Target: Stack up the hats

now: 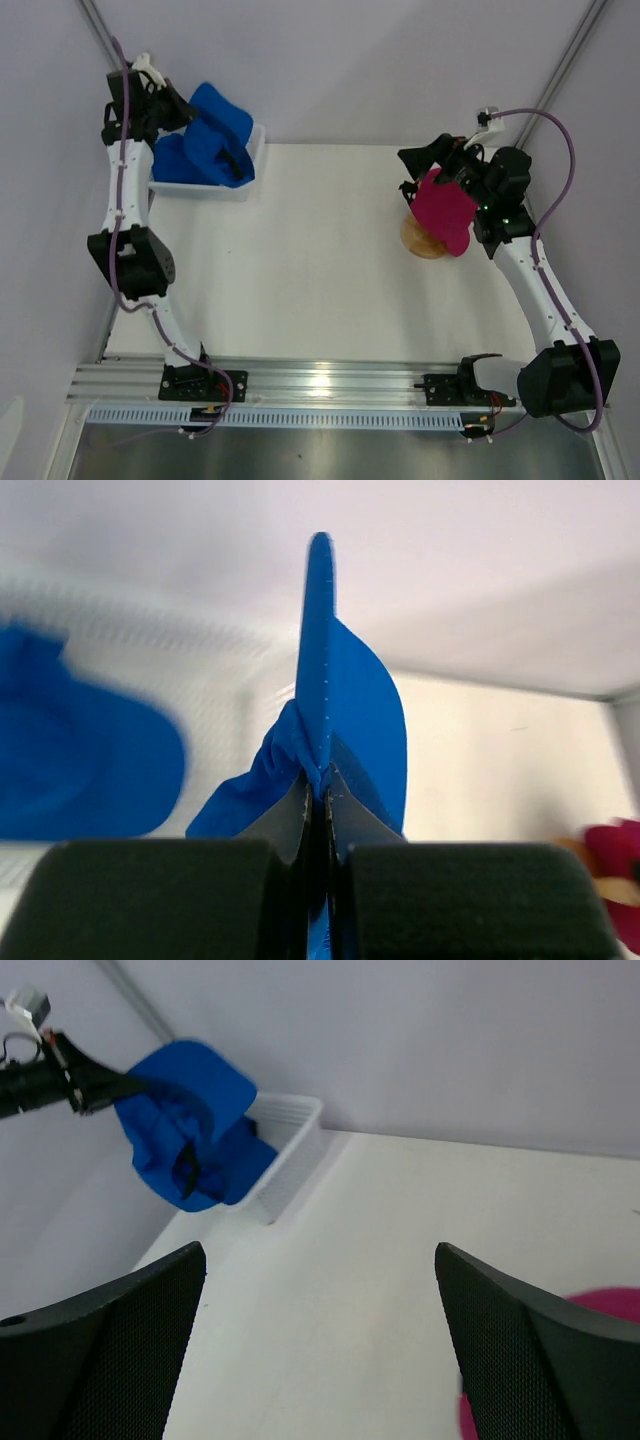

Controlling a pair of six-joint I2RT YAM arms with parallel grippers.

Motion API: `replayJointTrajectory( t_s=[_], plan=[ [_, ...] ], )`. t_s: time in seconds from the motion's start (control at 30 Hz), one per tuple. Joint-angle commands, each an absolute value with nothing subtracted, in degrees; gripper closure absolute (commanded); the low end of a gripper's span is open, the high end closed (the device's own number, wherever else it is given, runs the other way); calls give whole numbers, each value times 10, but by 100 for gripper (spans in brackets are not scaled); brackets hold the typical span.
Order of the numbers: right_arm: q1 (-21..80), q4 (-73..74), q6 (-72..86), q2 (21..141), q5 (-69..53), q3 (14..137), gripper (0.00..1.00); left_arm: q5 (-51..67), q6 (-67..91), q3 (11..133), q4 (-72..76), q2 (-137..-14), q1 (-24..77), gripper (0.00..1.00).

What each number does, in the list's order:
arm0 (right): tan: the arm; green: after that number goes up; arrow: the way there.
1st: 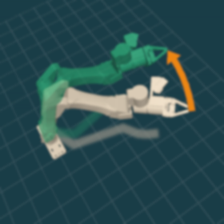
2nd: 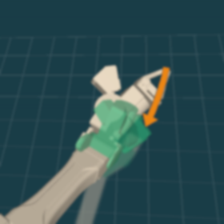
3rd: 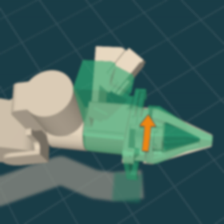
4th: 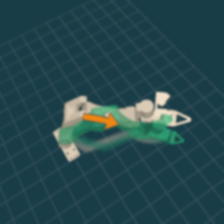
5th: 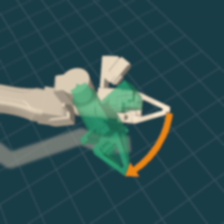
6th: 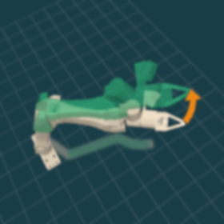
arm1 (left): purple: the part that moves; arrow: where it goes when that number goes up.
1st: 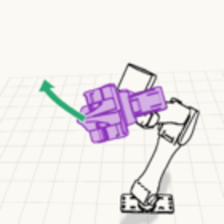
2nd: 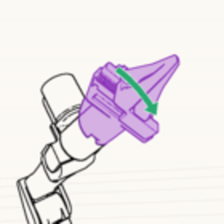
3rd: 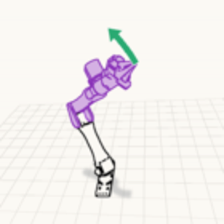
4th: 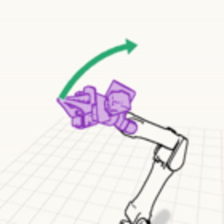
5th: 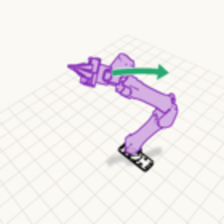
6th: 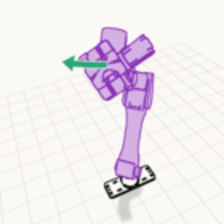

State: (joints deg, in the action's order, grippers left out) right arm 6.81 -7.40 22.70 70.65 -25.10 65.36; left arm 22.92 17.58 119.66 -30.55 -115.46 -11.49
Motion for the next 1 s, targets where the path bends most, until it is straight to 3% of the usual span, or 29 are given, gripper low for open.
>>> replayJointTrajectory(
  t_s=[0.0, 0.2, 0.4, 0.57, 0.8, 0.97],
  plan=[
    [127, -142, 250, 703, -287, 664, 0, 318, 197, 1200, -239, -1003, -78, 99],
    [226, -199, 280, 736, -272, 665, 1, 369, 155, 1180, -255, -900, -5, 99],
    [252, -206, 266, 720, -305, 662, 1, 370, 161, 1108, -211, -826, 87, 99],
    [254, -148, 260, 630, -228, 627, 1, 165, 78, 1017, -167, -752, 187, 99],
    [254, -16, 242, 537, -126, 641, 1, 106, -76, 828, 23, -699, 286, 96],
    [244, 29, 354, 524, -35, 648, 1, -1, -150, 762, 142, -706, 315, 99]
  ],
)
